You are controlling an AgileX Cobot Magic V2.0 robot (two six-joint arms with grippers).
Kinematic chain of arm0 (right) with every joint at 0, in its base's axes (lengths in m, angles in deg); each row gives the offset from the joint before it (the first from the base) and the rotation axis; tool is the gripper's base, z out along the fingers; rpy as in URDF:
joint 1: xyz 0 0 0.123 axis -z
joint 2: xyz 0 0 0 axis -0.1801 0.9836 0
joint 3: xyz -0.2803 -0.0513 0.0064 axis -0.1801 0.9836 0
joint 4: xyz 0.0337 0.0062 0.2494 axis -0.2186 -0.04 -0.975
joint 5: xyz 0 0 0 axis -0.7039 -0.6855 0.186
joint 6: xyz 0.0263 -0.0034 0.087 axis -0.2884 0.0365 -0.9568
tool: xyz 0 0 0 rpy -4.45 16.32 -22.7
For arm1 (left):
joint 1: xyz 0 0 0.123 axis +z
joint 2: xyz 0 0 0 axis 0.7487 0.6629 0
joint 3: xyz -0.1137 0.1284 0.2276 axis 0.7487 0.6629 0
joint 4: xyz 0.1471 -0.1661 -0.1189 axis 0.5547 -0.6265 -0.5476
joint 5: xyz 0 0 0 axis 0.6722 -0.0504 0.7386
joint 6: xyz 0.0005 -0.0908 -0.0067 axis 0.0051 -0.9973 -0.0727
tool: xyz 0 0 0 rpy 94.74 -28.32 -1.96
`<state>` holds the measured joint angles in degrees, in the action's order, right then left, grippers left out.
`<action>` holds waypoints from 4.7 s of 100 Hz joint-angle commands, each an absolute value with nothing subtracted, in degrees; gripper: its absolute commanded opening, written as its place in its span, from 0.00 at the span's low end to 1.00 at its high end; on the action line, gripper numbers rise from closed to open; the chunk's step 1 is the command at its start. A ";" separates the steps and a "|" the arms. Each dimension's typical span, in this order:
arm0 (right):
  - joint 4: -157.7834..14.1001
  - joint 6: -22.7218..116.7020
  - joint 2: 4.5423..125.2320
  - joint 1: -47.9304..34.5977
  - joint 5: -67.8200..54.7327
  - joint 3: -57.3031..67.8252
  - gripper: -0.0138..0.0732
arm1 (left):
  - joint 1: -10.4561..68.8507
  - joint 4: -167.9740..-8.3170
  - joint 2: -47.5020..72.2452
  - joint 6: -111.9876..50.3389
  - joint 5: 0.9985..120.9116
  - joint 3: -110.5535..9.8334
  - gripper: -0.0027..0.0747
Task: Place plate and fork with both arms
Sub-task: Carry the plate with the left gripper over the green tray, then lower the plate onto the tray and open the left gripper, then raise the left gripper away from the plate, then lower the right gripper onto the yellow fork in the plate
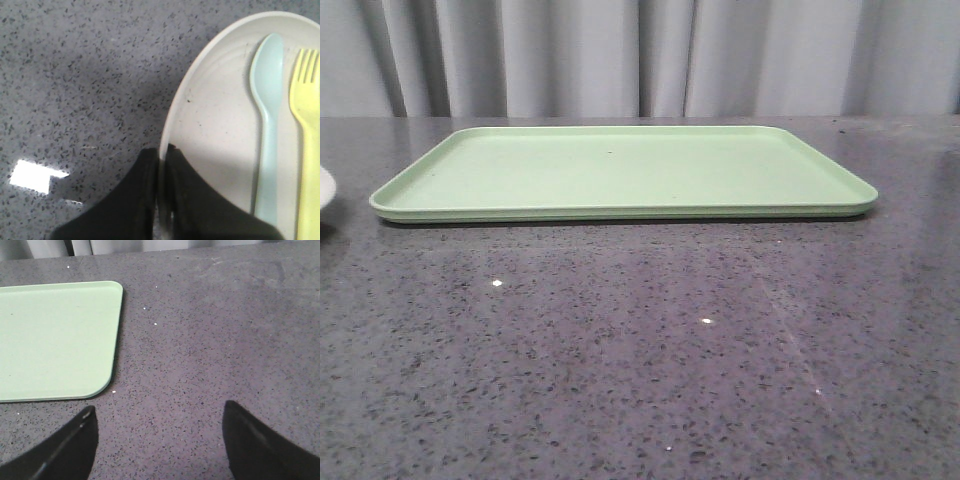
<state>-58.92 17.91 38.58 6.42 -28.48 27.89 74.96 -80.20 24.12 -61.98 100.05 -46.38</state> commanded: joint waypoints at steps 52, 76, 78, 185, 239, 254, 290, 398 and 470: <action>-59.41 18.41 39.16 6.50 -25.30 25.88 0.76 | 62.22 -100.97 26.92 -56.14 93.53 -57.29 0.01; -59.47 18.41 39.16 6.50 -25.59 25.88 0.76 | 48.57 -100.99 35.03 -61.93 87.74 -62.53 0.01; -59.54 18.41 39.16 6.50 -25.70 25.88 0.76 | 47.44 -100.99 35.85 -62.25 87.09 -63.02 0.01; -59.72 18.41 39.16 6.50 -27.81 25.88 0.76 | 32.46 -100.11 56.48 -69.29 77.23 -72.40 0.01; -59.72 18.41 39.16 6.50 -28.28 25.88 0.76 | 32.46 -99.60 55.93 -69.29 77.81 -72.40 0.35; -60.39 18.37 39.16 6.50 -28.27 25.88 0.76 | 32.46 -97.00 54.09 -69.29 77.99 -72.40 0.35; -61.10 18.37 44.98 2.59 -30.96 21.60 0.76 | 33.39 -88.34 43.63 -69.29 79.38 -67.44 0.34; -60.85 18.42 85.50 -12.44 -45.09 -16.79 0.76 | 38.75 -69.20 -0.97 -75.01 84.98 -38.48 0.34; -60.87 14.62 109.19 -18.20 -49.98 -39.85 0.76 | 38.75 -69.20 -6.37 -75.01 85.80 -37.01 0.34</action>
